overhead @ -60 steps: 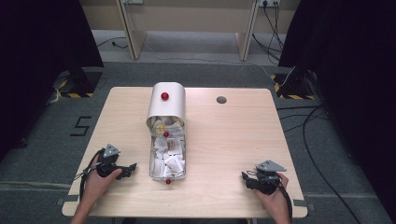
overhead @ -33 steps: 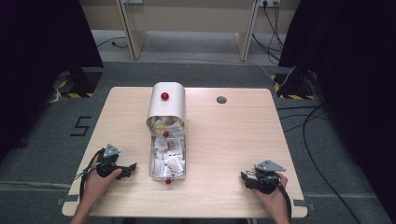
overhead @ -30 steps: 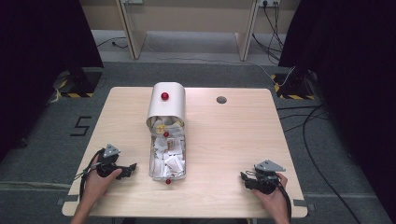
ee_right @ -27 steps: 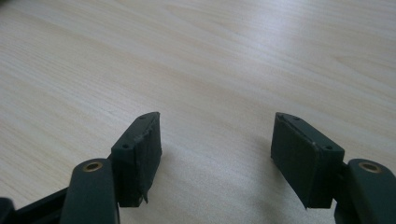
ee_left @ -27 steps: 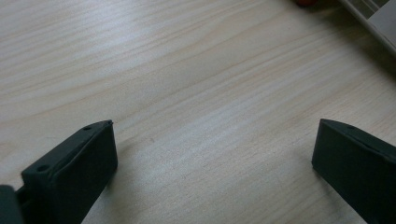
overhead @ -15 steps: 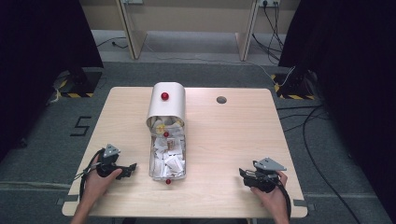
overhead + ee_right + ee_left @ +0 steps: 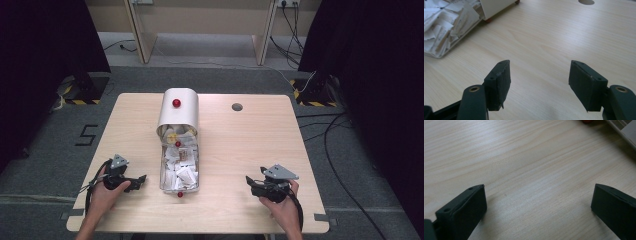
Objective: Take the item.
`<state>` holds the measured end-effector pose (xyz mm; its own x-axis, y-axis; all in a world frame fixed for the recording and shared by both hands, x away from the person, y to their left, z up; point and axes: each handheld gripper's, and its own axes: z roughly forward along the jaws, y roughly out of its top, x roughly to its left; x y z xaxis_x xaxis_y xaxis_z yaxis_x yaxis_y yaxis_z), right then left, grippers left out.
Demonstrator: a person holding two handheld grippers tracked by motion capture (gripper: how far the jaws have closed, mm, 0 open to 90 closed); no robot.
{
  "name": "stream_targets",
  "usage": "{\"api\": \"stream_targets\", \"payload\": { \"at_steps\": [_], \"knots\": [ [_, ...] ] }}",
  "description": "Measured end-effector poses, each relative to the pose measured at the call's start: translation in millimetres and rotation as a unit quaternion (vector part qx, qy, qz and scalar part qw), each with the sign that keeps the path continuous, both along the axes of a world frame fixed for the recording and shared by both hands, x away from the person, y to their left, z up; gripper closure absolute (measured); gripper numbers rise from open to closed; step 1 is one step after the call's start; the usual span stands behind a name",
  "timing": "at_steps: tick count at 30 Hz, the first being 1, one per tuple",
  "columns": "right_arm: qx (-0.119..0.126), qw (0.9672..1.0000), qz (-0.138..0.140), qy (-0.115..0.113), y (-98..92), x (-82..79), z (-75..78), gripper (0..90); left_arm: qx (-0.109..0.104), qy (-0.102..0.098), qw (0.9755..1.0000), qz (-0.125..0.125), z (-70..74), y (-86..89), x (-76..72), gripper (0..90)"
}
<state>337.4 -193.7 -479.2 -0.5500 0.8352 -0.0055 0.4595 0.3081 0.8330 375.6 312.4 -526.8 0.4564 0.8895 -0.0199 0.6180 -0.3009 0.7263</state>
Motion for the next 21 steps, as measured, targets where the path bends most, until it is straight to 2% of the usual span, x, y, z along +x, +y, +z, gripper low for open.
{"api": "stream_targets", "payload": {
  "at_steps": [6,21],
  "knots": [
    [-0.001,0.9997,0.02,-0.012,14.7,1.8,8.8,34.8,0.0,0.0,1.0,0.0,0.0,0.0,0.0,0.0],
    [0.003,0.9982,0.053,-0.026,37.1,3.6,17.7,35.9,-0.001,0.0,1.0,0.0,0.0,-0.6,0.5,0.0]
  ]
}}
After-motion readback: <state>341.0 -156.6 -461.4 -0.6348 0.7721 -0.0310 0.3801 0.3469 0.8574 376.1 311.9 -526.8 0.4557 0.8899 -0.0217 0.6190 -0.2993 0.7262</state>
